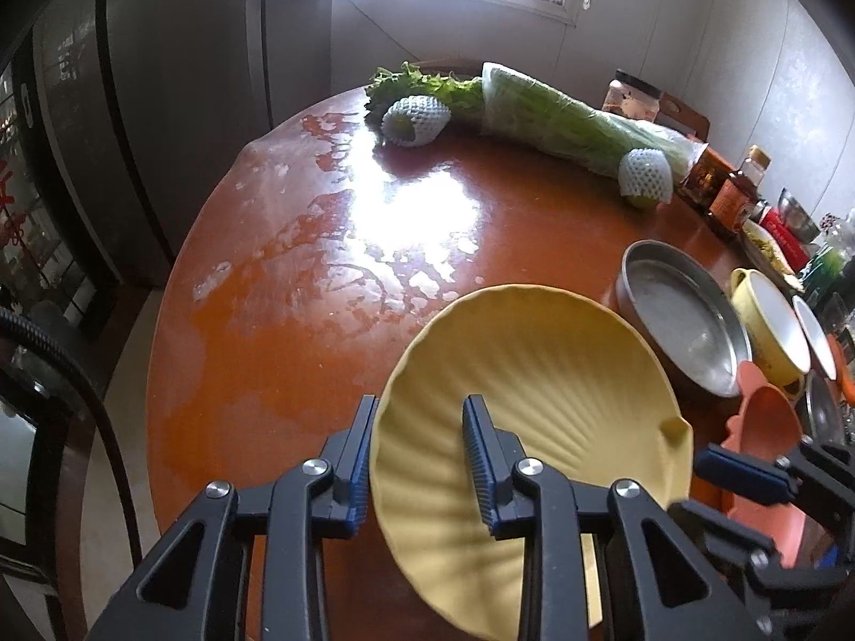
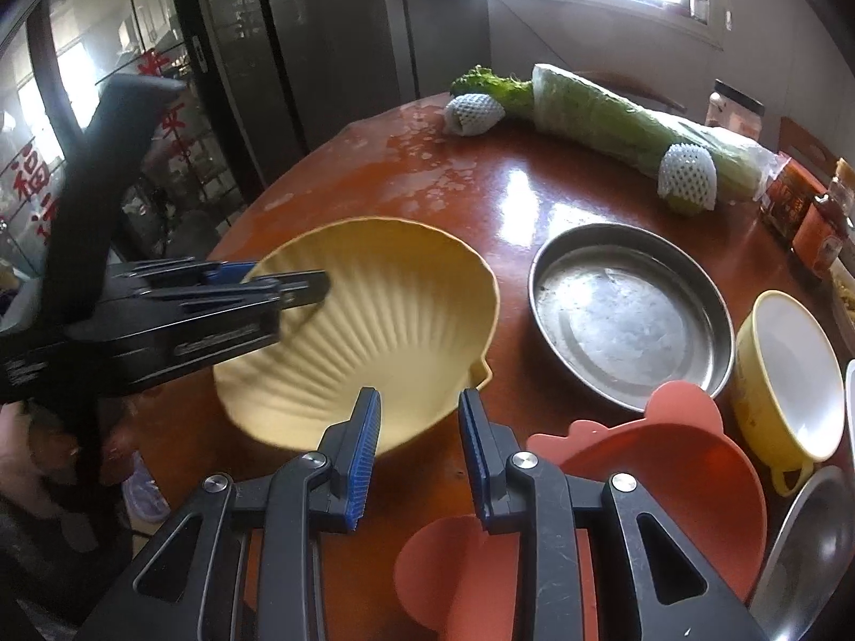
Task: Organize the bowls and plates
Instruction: 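Slide the yellow shell plate toward the table edge and open the left tool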
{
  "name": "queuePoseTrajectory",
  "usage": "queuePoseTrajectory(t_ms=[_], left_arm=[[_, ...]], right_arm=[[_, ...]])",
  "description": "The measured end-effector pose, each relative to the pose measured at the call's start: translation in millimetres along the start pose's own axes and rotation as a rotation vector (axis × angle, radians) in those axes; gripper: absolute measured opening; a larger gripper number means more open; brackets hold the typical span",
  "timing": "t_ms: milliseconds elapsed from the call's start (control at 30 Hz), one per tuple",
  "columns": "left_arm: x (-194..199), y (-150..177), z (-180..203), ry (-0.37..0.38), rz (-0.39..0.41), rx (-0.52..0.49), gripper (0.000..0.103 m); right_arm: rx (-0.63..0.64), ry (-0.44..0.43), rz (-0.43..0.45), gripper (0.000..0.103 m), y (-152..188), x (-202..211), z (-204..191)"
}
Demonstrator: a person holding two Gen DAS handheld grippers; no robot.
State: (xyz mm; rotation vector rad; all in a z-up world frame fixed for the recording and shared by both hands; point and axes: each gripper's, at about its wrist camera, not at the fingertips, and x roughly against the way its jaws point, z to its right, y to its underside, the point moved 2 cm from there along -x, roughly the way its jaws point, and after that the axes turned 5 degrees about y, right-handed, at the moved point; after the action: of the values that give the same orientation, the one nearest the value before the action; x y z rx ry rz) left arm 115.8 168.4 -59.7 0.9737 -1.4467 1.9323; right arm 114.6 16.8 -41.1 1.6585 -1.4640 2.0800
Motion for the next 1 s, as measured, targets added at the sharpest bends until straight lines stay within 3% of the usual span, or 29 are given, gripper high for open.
queuePoseTrajectory(t_ms=[400, 633, 733, 1000], left_arm=[[-8.1, -13.3, -14.6, 0.011, -0.003, 0.035, 0.032], [5.6, -16.2, -20.8, 0.023, 0.029, 0.063, 0.033], [18.3, -17.7, -17.3, 0.021, 0.057, 0.057, 0.043], [52.0, -13.3, 16.2, 0.081, 0.105, -0.002, 0.054]], right_arm=[[0.019, -0.066, 0.008, 0.032, -3.0, 2.8, -16.7], [-0.030, -0.022, 0.023, 0.032, -5.2, 11.9, 3.0], [-0.044, -0.011, 0.030, 0.033, -4.4, 18.0, 9.5], [-0.102, 0.037, 0.091, 0.038, 0.7, 49.0, 32.4]])
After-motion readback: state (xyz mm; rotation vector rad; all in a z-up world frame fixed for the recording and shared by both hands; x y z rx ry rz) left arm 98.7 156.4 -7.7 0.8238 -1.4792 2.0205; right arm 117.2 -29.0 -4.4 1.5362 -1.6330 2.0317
